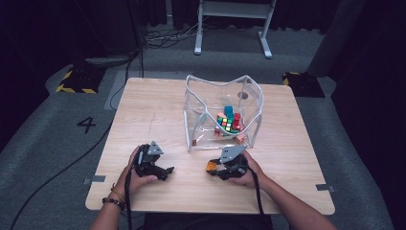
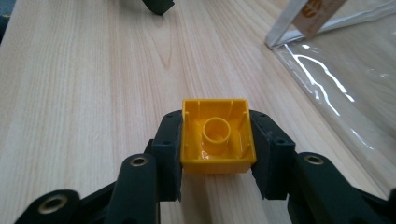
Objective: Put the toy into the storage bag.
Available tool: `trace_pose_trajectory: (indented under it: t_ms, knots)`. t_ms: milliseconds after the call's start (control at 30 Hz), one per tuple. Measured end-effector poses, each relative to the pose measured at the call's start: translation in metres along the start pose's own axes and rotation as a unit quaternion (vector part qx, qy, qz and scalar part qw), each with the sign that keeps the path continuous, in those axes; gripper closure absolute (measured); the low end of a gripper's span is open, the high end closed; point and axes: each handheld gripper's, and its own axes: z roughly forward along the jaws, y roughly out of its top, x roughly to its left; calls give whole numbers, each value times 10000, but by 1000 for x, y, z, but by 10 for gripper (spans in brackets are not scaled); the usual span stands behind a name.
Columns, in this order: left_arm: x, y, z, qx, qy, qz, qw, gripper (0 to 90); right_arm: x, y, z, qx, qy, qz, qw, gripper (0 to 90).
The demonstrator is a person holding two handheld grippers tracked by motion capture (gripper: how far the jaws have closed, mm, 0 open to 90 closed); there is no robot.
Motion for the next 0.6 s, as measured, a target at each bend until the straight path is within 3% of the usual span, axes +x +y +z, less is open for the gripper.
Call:
trace_pose_trajectory:
  t_ms: [167, 267, 333, 500, 600]
  knots:
    - [0, 0, 0, 0, 26, 15, 10000, 7, -4, -6, -22, -161, -92, 39, 9998, 591]
    - [0, 0, 0, -2, 26, 15, 10000, 7, -11, -12, -42, -243, -294, 107, 9992, 591]
    - [0, 0, 0, -1, 26, 13, 10000, 7, -12, -13, -44, -255, -329, 100, 9991, 591]
    - [0, 0, 0, -1, 26, 15, 10000, 7, -23, -25, -72, -304, -667, 351, 9967, 591]
    - [0, 0, 0, -3, 26, 13, 10000, 7, -29, -26, -80, -336, -758, 370, 9959, 590]
